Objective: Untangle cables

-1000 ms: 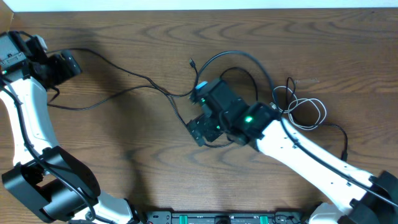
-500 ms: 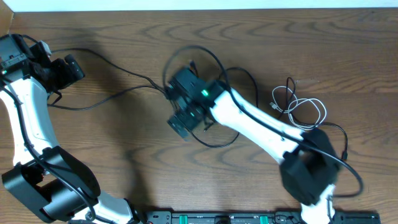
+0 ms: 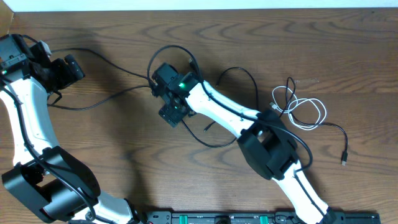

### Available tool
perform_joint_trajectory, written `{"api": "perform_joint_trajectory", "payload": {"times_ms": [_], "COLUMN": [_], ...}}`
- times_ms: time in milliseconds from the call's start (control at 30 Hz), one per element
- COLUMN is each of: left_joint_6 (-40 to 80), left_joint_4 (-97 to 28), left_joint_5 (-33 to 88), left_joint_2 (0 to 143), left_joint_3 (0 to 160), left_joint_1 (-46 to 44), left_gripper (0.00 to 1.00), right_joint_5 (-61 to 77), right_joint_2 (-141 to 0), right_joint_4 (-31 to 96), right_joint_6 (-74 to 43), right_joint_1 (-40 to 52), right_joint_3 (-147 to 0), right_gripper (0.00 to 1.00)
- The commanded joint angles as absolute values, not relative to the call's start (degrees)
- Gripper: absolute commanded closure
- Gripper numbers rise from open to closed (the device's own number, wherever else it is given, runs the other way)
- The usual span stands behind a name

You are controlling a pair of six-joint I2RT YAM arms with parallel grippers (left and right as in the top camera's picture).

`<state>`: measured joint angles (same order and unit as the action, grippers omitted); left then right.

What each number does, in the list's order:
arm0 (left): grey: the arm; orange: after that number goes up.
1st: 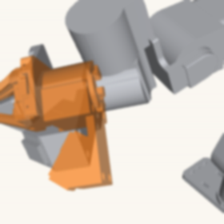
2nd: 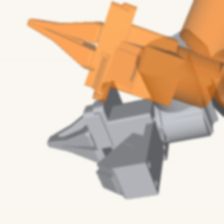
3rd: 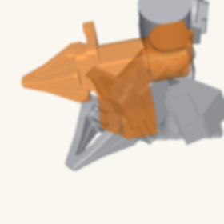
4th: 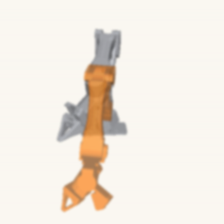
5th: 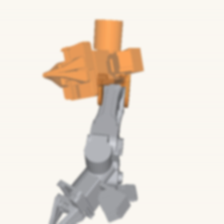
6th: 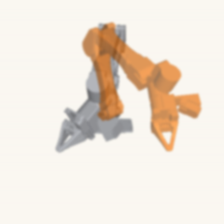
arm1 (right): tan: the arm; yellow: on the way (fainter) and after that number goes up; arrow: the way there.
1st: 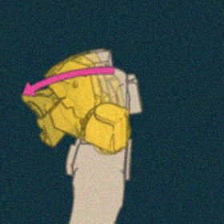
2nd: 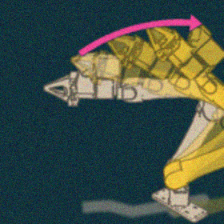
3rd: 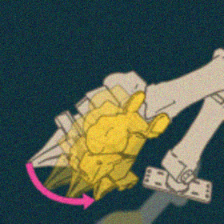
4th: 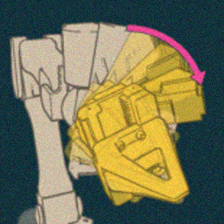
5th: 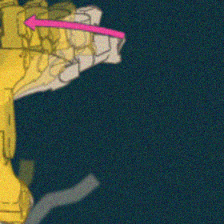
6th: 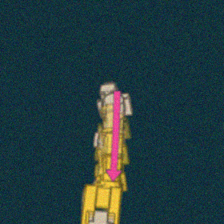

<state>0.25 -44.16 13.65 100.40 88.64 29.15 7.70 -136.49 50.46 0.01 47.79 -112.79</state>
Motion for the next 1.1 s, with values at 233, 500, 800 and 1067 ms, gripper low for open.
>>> {"api": "perform_joint_trajectory", "payload": {"times_ms": [233,500,800,1067], "left_joint_6": [1.0,1.0,1.0,1.0], "left_joint_4": [-44.3,-44.3,-44.3,-44.3], "left_joint_5": [14.1,14.1,14.1,14.1], "left_joint_2": [100.7,100.7,100.7,100.7], "left_joint_3": [89.3,89.3,89.3,89.3], "left_joint_1": [29.2,29.2,29.2,29.2], "left_gripper": [0.00,0.00,0.00,0.00], "right_joint_5": [-0.2,-12.5,-10.1,-7.5], "right_joint_2": [-138.1,-138.1,-138.1,-142.0], "right_joint_4": [48.2,46.3,35.2,43.0], "right_joint_6": [-3.0,1.0,18.5,9.5], "right_joint_1": [47.4,44.1,39.9,39.4], "right_joint_3": [-113.4,-126.4,-147.6,-143.0], "right_gripper": [0.99,0.99,0.99,0.01]}}
